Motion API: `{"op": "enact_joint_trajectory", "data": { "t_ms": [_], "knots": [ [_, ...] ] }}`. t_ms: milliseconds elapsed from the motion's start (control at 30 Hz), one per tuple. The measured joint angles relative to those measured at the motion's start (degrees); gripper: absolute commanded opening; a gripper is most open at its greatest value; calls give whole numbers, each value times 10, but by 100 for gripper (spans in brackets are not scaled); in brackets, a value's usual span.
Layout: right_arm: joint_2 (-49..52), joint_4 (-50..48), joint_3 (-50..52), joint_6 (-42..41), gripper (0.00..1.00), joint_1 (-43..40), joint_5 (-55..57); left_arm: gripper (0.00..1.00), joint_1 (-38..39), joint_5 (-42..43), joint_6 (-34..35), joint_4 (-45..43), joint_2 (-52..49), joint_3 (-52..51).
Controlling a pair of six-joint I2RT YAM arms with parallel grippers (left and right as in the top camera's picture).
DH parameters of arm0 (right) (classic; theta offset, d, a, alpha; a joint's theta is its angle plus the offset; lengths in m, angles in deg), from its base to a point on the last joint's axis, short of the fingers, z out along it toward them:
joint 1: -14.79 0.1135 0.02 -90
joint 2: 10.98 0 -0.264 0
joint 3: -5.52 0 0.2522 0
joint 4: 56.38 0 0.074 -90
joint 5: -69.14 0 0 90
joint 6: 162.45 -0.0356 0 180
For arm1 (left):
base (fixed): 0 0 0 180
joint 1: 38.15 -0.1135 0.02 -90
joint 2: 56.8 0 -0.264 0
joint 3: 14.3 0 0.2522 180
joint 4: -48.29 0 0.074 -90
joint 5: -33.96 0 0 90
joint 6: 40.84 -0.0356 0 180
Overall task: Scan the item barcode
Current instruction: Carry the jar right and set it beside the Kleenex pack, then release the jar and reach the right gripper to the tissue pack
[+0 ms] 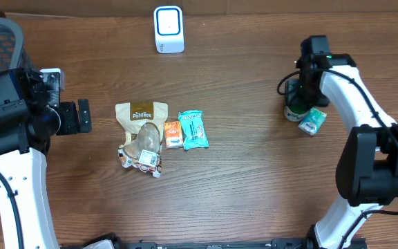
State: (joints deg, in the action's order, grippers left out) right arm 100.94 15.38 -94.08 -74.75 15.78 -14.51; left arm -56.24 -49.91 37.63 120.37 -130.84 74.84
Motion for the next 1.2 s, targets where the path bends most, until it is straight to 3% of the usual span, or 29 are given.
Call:
{"op": "enact_joint_trajectory", "data": {
  "t_ms": [200, 367, 567, 800, 1200],
  "knots": [
    [1, 53, -40, -3, 84, -7, -30, 99, 0, 0, 0, 0, 0, 0],
    [1, 100, -120, -4, 100, -7, -59, 100, 0, 0, 0, 0, 0, 0],
    [1, 140, -174, -5, 100, -5, -166, 100, 0, 0, 0, 0, 0, 0],
    [1, 116, -173, -5, 100, 27, -311, 100, 0, 0, 0, 0, 0, 0],
    [1, -12, -22, -41, 84, 160, -357, 100, 0, 0, 0, 0, 0, 0]
  ]
}}
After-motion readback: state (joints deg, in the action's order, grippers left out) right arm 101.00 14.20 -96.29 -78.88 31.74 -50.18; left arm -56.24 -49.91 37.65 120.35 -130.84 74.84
